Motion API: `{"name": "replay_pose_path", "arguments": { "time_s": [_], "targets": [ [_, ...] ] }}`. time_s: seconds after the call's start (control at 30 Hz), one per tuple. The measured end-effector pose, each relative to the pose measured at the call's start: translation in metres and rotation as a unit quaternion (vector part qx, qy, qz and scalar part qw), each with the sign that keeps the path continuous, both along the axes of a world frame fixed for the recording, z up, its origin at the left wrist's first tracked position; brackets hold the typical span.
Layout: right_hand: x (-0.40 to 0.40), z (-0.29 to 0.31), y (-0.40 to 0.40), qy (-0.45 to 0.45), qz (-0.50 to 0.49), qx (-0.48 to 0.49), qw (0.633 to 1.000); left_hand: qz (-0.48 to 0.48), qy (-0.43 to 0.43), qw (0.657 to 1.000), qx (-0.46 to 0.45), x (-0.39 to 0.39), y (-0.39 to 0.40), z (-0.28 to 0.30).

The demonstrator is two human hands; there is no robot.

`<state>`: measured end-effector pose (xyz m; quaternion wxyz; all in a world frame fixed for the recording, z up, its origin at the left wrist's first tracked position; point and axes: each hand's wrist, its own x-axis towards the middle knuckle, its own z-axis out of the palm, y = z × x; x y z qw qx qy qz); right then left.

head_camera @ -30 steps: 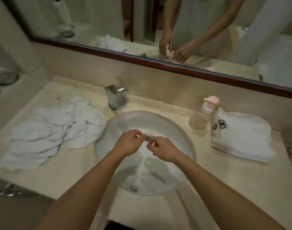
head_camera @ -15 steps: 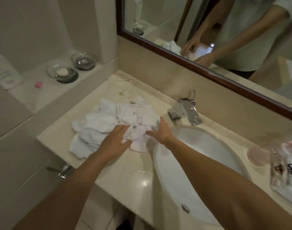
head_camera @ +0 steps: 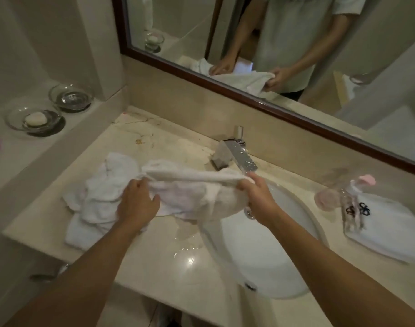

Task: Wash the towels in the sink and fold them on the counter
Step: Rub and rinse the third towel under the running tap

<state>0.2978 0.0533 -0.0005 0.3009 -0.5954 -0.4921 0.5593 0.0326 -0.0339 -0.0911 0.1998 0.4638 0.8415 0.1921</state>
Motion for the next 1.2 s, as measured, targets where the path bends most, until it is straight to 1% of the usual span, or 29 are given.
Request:
{"name": "replay_pose_path", "arguments": {
  "time_s": [0.07, 0.17, 0.2, 0.23, 0.3, 0.37, 0.4, 0.47, 0.53, 0.57, 0.6, 0.63, 0.7, 0.77, 0.8, 0.83, 0.87, 0.9, 0.93, 0.97, 1.0, 1.03, 1.1, 1.13, 1.17, 1.2],
  "targets": [
    [0.02, 0.011, -0.007, 0.022, -0.034, 0.008, 0.999, 0.015, 0.016, 0.999, 0.045, 0.009, 0.007, 0.013],
    [0.043, 0.023, -0.017, 0.06, -0.1, 0.013, 0.993, -0.041, 0.035, 0.997, 0.057, 0.034, 0.018, 0.031],
    [0.05, 0.026, -0.018, 0.072, -0.116, 0.023, 0.99, -0.075, 0.048, 0.995, 0.043, 0.042, 0.022, 0.034],
    [0.057, 0.027, -0.019, 0.085, -0.129, 0.033, 0.987, -0.121, 0.075, 0.99, 0.009, 0.049, 0.025, 0.034],
    [0.074, 0.03, -0.021, 0.104, -0.148, 0.037, 0.983, -0.214, 0.138, 0.964, -0.074, 0.058, 0.031, 0.027],
    [0.091, 0.031, -0.022, 0.118, -0.16, 0.033, 0.98, -0.277, 0.179, 0.936, -0.126, 0.065, 0.037, 0.018],
    [0.1, 0.031, -0.023, 0.125, -0.162, 0.028, 0.978, -0.302, 0.179, 0.926, -0.139, 0.069, 0.041, 0.014],
    [0.117, 0.032, -0.025, 0.131, -0.16, 0.024, 0.978, -0.332, 0.126, 0.92, -0.164, 0.083, 0.045, 0.009],
    [0.134, 0.033, -0.025, 0.113, -0.165, 0.018, 0.98, -0.325, 0.035, 0.928, -0.181, 0.103, 0.046, 0.004],
    [0.142, 0.034, -0.025, 0.103, -0.171, 0.016, 0.98, -0.315, 0.005, 0.93, -0.187, 0.113, 0.045, 0.0],
    [0.149, 0.034, -0.026, 0.09, -0.174, 0.017, 0.98, -0.313, 0.007, 0.93, -0.193, 0.123, 0.045, -0.004],
    [0.156, 0.033, -0.027, 0.074, -0.17, 0.02, 0.983, -0.324, 0.039, 0.922, -0.21, 0.133, 0.046, -0.007],
    [0.169, 0.028, -0.031, 0.036, -0.142, 0.022, 0.989, -0.37, 0.129, 0.889, -0.237, 0.156, 0.05, -0.007],
    [0.178, 0.023, -0.035, 0.004, -0.104, 0.025, 0.994, -0.428, 0.191, 0.857, -0.214, 0.184, 0.054, -0.004],
    [0.182, 0.022, -0.035, -0.004, -0.091, 0.03, 0.995, -0.457, 0.196, 0.847, -0.188, 0.196, 0.056, -0.004],
    [0.187, 0.022, -0.034, -0.004, -0.083, 0.034, 0.996, -0.474, 0.163, 0.848, -0.172, 0.206, 0.056, -0.005],
    [0.193, 0.023, -0.032, -0.002, -0.077, 0.038, 0.996, -0.47, 0.081, 0.863, -0.165, 0.213, 0.055, -0.007],
    [0.201, 0.025, -0.029, -0.001, -0.073, 0.046, 0.996, -0.446, -0.025, 0.876, -0.181, 0.218, 0.054, -0.007],
    [0.211, 0.025, -0.024, -0.006, -0.069, 0.058, 0.996, -0.413, -0.109, 0.882, -0.199, 0.223, 0.054, -0.008],
    [0.222, 0.024, -0.019, -0.028, -0.061, 0.076, 0.995, -0.371, -0.168, 0.886, -0.222, 0.228, 0.055, -0.003],
    [0.232, 0.022, -0.015, -0.058, -0.044, 0.094, 0.993, -0.32, -0.221, 0.883, -0.264, 0.233, 0.055, 0.001],
    [0.24, 0.019, -0.012, -0.084, -0.017, 0.111, 0.99, -0.265, -0.27, 0.866, -0.326, 0.239, 0.056, 0.006],
    [0.25, 0.011, -0.008, -0.111, 0.039, 0.127, 0.985, -0.186, -0.364, 0.797, -0.444, 0.247, 0.062, 0.014],
    [0.251, 0.006, -0.008, -0.109, 0.056, 0.131, 0.984, -0.169, -0.394, 0.772, -0.469, 0.249, 0.064, 0.016],
    [0.252, 0.0, -0.007, -0.103, 0.061, 0.128, 0.984, -0.155, -0.416, 0.764, -0.468, 0.252, 0.068, 0.017],
    [0.255, -0.008, -0.005, -0.093, 0.058, 0.12, 0.987, -0.139, -0.434, 0.771, -0.445, 0.259, 0.07, 0.021]
  ]
}}
